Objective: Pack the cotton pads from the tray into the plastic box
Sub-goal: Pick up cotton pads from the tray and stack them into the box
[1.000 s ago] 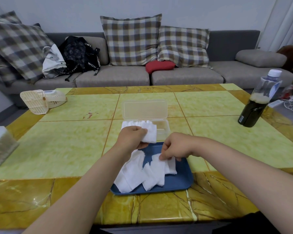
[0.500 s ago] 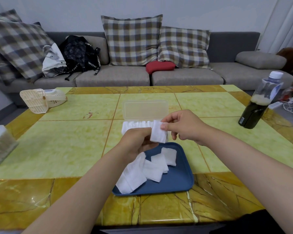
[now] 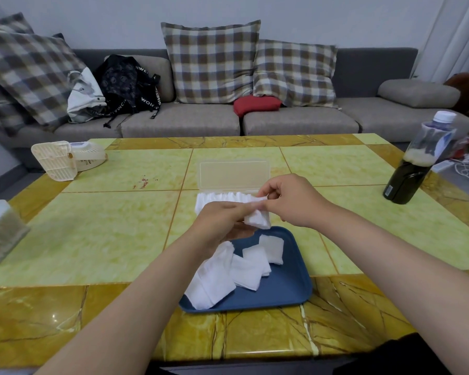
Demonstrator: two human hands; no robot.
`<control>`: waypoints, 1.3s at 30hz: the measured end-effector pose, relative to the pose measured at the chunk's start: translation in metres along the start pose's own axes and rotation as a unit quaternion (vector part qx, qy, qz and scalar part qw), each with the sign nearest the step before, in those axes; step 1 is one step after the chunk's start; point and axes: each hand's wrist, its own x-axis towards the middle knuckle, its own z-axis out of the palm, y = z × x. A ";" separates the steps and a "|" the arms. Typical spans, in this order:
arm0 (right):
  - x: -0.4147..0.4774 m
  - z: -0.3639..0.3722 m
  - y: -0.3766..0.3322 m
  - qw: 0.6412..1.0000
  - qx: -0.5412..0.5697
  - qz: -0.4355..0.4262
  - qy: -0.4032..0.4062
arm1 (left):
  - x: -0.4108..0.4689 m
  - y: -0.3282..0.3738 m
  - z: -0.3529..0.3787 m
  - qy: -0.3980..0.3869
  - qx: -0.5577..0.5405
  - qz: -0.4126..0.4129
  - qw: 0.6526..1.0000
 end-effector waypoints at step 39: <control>0.000 -0.006 -0.006 0.990 0.113 0.018 -0.087 | 0.008 -0.006 -0.005 0.018 0.012 0.004 1.000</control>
